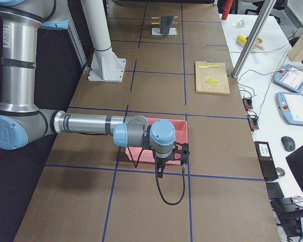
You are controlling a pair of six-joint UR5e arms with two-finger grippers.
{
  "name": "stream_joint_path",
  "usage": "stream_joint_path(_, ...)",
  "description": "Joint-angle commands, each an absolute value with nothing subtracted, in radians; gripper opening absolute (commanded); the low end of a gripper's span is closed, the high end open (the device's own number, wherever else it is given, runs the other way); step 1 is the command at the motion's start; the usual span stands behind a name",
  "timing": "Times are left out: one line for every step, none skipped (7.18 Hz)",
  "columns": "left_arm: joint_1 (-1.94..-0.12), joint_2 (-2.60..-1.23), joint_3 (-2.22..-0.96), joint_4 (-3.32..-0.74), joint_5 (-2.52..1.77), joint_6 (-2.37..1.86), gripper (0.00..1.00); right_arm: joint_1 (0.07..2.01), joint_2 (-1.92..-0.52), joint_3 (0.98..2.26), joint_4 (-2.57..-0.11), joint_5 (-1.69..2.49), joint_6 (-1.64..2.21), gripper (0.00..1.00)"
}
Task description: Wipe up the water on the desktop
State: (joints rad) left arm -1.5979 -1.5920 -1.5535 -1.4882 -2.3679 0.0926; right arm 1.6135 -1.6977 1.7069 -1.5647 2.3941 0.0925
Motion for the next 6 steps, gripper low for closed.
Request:
stream_joint_path(-1.595, -1.608, -1.629, -1.491, -2.375, 0.094, 1.0, 1.612, -1.695, 1.724, -1.565, 2.393, 0.094, 1.0)
stream_joint_path(-1.583, -1.612, -1.643, -1.49, -2.372, 0.084, 1.0, 1.614, -1.695, 1.739, -1.565, 2.393, 0.101, 1.0)
stream_joint_path(-1.583, -1.605, -1.684, -1.488, -2.376, 0.078, 1.0, 1.614, -1.695, 1.738, -1.565, 2.393, 0.104, 1.0)
stream_joint_path(-1.582, -1.608, -1.739, -1.488, -2.375, 0.074, 1.0, 1.612, -1.694, 1.74, -1.565, 2.395, 0.104, 1.0)
stream_joint_path(-1.582, -1.609, -1.744, -1.483, -2.422, 0.005, 1.0, 1.612, -1.677, 1.74, -1.563, 2.393, 0.101, 1.0)
stream_joint_path(-1.553, -1.609, -1.761, -1.502, -2.478, -0.149, 1.0, 1.612, -1.658, 1.747, -1.572, 2.398, 0.106, 1.0)
